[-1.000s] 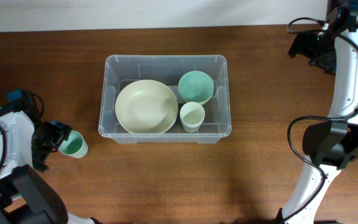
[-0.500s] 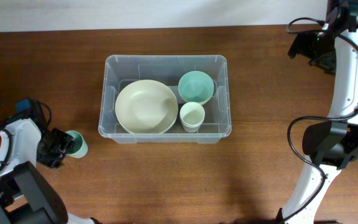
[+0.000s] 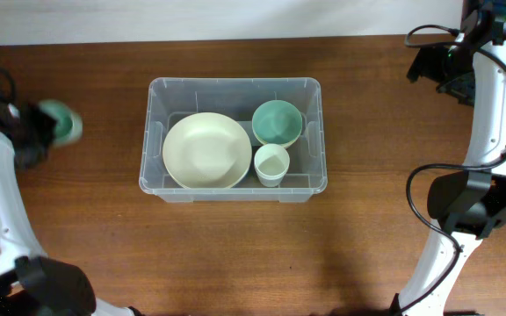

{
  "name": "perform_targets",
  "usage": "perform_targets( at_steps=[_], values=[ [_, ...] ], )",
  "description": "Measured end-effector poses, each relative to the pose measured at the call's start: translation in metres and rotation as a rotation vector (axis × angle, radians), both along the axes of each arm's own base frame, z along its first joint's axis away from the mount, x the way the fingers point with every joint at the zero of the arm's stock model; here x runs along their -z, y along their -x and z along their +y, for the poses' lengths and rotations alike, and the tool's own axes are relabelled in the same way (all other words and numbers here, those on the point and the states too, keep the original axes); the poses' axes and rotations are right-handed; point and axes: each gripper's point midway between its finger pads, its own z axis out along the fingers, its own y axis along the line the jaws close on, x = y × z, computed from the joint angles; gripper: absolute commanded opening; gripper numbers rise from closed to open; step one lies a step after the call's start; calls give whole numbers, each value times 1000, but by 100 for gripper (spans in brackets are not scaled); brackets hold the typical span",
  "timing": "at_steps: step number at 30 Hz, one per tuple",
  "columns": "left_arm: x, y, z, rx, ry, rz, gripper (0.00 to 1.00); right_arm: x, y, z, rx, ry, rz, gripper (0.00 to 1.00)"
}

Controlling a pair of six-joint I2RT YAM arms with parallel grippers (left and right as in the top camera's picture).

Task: Pack container
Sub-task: 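Lift the teal cup with the left gripper, then lower the teal cup into the cream cup and release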

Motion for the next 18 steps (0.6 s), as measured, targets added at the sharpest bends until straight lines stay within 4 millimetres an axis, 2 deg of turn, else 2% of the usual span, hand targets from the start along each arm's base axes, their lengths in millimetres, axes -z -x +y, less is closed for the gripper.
perform_targets(
  at_steps=[2, 3, 4, 5, 7, 9, 10, 12, 14, 15, 18],
  values=[
    [-49, -26, -38, 166, -17, -136, 1, 0, 0, 0, -1, 1, 0, 99],
    [-63, -34, -56, 234, -28, -177, 1, 0, 0, 0, 0, 0, -1, 99],
    [-84, -44, -94, 359, -33, -240, 1, 0, 0, 0, -1, 0, -1, 99],
    [-96, -48, -129, 469, -33, -277, 1, 0, 0, 0, -1, 1, -1, 99],
    [-102, -44, -199, 692, -30, -305, 1, 0, 0, 0, -1, 1, -1, 99],
    [-95, -30, -262, 887, -23, -290, 1, 0, 0, 0, 0, 1, -1, 99],
    [-91, -24, -281, 944, -25, -276, 1, 0, 0, 0, -1, 1, -1, 99],
    [-68, -8, -338, 1110, -18, -219, 1, 0, 0, 0, -1, 1, -1, 99],
    [-49, -5, -359, 1166, -14, -168, 1, 0, 0, 0, -1, 0, -1, 99],
    [-32, -3, -370, 1197, -10, -121, 1, 0, 0, 0, -1, 1, -1, 99],
    [9, 2, -384, 1238, 0, 6, 1, 0, 0, 0, -1, 1, -1, 99]
  ],
)
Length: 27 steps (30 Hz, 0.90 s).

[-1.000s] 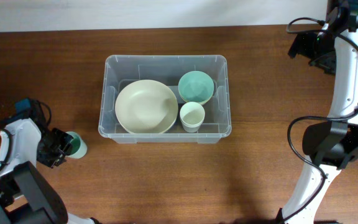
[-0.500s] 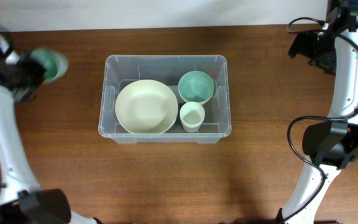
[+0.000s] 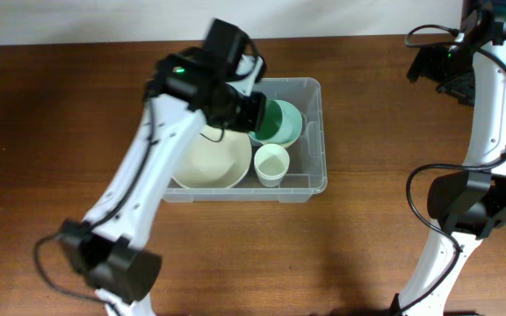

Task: Pack container
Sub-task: 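Lower the teal cup into the cream cup and release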

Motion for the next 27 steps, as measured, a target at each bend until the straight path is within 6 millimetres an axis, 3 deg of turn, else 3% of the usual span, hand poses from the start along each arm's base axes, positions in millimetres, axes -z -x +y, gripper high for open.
perform_targets(
  at_steps=[5, 14, 27],
  values=[
    [36, 9, -2, 21, -67, 109, 1, 0, 0, 0, 0, 0, 0, 99],
    [43, 18, 18, 15, -174, 140, 4, 0, 0, 0, 0, 0, 0, 99],
    [52, 10, 18, 12, -193, 130, 4, 0, 0, 0, 1, -1, 0, 99]
  ],
)
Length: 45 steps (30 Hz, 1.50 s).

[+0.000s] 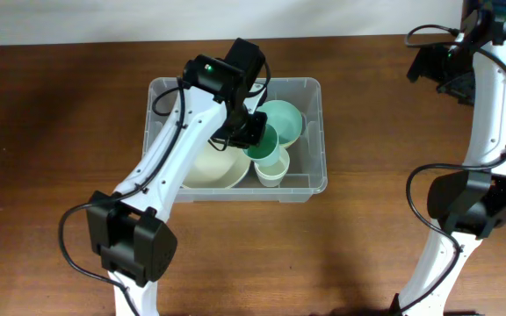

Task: Pack container
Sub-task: 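Lower the teal cup into the cream cup and release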

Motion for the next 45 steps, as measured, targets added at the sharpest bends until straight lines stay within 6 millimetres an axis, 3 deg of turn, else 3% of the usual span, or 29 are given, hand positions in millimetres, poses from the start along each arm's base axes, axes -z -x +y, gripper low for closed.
perform_targets(
  at_steps=[17, 22, 25, 28, 37, 41, 43, 45],
  values=[
    [2, 3, -16, 62, 4, -18, 5, 0, 0, 0, 0, 0, 0, 99],
    [22, 2, -16, 62, -21, 22, 8, 0, 0, 0, 0, 0, 0, 99],
    [31, 1, -17, 66, -32, 41, 28, 0, 0, 0, 0, 0, 0, 99],
    [31, 1, -16, 75, -35, 38, 99, 0, 0, 0, 0, 0, 0, 99],
    [26, -6, -4, 62, -94, 4, 99, 0, 0, 0, 0, 0, 0, 99],
    [-10, -19, 17, -21, -144, -67, 99, 0, 0, 0, 0, 0, 0, 99],
    [-39, -31, 43, -106, -180, -136, 99, 0, 0, 0, 0, 0, 0, 99],
    [-56, -29, 65, -157, -212, -159, 100, 0, 0, 0, 0, 0, 0, 99]
  ],
)
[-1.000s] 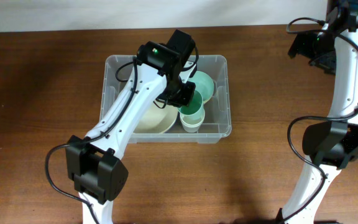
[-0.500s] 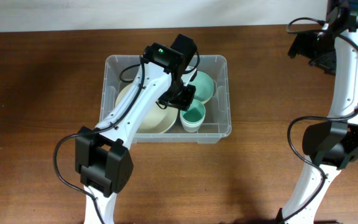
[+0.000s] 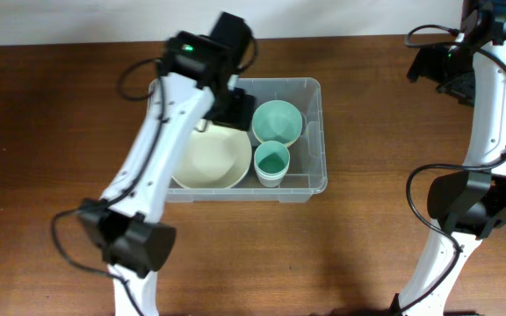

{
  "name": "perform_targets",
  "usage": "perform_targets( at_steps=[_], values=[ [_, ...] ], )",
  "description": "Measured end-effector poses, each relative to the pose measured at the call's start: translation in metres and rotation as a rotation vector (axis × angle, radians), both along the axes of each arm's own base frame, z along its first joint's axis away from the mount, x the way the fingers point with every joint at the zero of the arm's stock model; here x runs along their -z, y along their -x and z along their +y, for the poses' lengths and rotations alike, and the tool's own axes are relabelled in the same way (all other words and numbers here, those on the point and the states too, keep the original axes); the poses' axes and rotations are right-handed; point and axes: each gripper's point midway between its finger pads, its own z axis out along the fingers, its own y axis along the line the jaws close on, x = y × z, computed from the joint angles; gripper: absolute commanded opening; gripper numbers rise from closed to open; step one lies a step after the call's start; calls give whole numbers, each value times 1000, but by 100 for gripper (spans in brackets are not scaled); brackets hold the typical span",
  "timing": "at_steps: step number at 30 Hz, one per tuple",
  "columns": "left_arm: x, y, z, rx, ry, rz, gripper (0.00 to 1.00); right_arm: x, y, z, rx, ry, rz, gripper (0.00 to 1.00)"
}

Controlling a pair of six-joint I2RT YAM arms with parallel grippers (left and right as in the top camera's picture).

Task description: Pack container

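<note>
A clear plastic container (image 3: pixel 158 132) sits mid-table. It holds a cream bowl (image 3: pixel 202 162) on the left, a green bowl (image 3: pixel 278 120) at the back right, and a white cup (image 3: pixel 271 176) at the front right. A green cup (image 3: pixel 271 160) is nested inside the white cup. My left gripper (image 3: pixel 234 109) hovers over the container's back edge, between the two bowls, apart from the cups and holding nothing; it looks open. My right gripper (image 3: pixel 430 65) is parked at the far right back corner, and its fingers are too dark to read.
The right arm's white links (image 3: pixel 490 105) run down the right edge of the table. The left arm (image 3: pixel 161 140) stretches from the front left across the container's left side.
The green cup has left my left gripper and now rests inside the white cup. The left gripper has moved back and up, toward the container's far wall. The right arm has not moved.
My left gripper first held the green cup far out at the left table edge. It then stood over the container beside the green bowl, then over the white cup with the green cup. Now the cup is nested there and the gripper is clear of it.
</note>
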Motion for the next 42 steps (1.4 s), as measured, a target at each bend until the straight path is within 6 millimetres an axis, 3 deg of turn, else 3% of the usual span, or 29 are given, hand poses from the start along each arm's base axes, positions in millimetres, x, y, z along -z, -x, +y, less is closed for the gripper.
perform_targets(
  at_steps=[2, 6, 10, 17, 21, 30, 36, 40, 42],
  values=[
    [-17, 9, 23, -42, -26, -14, 100, 0, 0, 0, 0, 0, 0, 99],
    [-71, 28, 59, -122, 1, -134, 100, 0, 0, 0, 0, 0, 0, 99],
    [-125, 66, 75, -142, 62, -279, 100, 0, 0, 0, 0, 0, 1, 99],
    [-155, 152, 108, -191, 119, -390, 100, 0, 0, 0, 0, 0, 0, 99],
    [-167, 178, 118, -208, 152, -452, 99, 0, 0, 0, -1, 0, 0, 99],
    [-181, 199, 125, -218, 193, -521, 100, 0, 0, 0, 0, 0, 0, 99],
    [-179, 198, 125, -219, 192, -522, 100, 0, 0, 0, 0, 0, 0, 99],
    [-168, 162, 112, -139, 167, -568, 100, 0, 0, 0, 0, 0, 1, 99],
    [-167, 130, 100, -53, 161, -664, 100, 0, 0, 0, -1, 0, 1, 99]
  ],
)
